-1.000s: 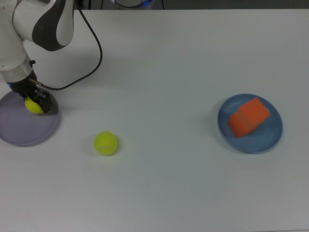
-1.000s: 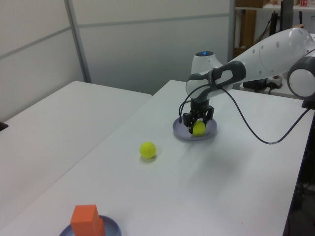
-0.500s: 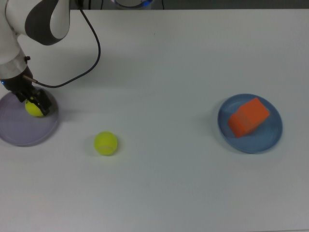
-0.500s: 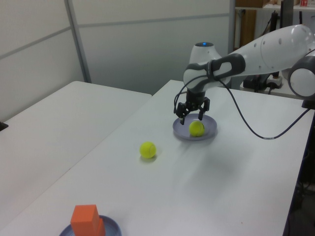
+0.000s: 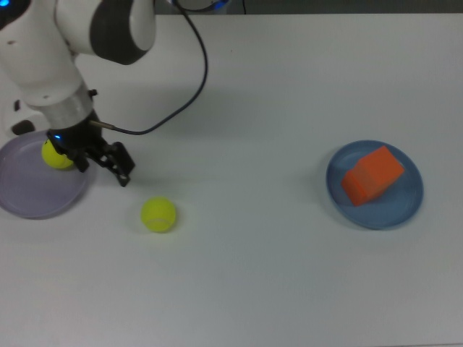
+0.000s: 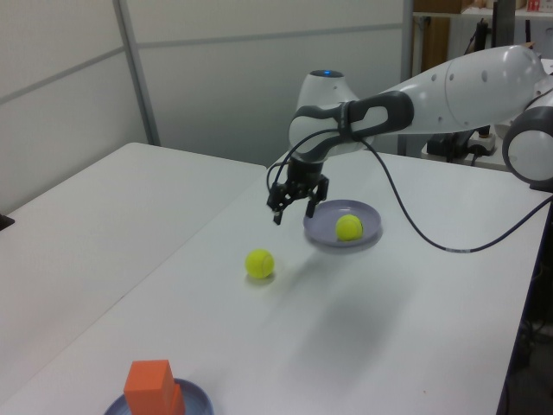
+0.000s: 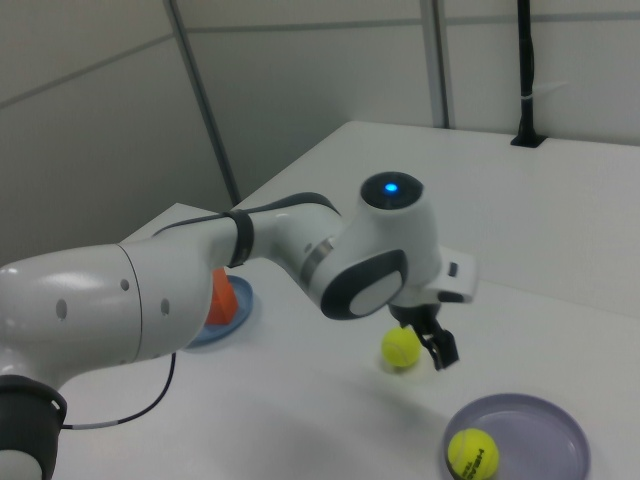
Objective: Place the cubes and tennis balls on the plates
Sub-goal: 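Move to the other tennis ball and grasp it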
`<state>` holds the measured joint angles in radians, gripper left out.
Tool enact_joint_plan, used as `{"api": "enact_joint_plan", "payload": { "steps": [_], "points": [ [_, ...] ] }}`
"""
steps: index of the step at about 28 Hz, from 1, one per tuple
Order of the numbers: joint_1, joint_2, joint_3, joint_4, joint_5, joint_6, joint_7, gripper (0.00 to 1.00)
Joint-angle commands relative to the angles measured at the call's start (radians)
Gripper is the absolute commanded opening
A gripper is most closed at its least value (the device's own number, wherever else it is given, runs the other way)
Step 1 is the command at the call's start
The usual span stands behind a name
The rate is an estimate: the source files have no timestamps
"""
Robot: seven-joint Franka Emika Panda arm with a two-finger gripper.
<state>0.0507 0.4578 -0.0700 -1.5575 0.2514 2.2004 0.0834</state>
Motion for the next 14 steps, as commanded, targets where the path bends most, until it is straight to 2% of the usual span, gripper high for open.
{"api": "enact_joint_plan", "payload": {
  "steps": [1,8,14],
  "points": [
    [0.05,0.015,0.006,0.008,0.022,0.059,-0.016,1.0],
    [0.1,0.059,0.006,0.008,0.014,0.117,-0.019,1.0],
    [0.129,0.125,0.006,0.008,0.005,0.194,-0.014,1.0]
  ]
}}
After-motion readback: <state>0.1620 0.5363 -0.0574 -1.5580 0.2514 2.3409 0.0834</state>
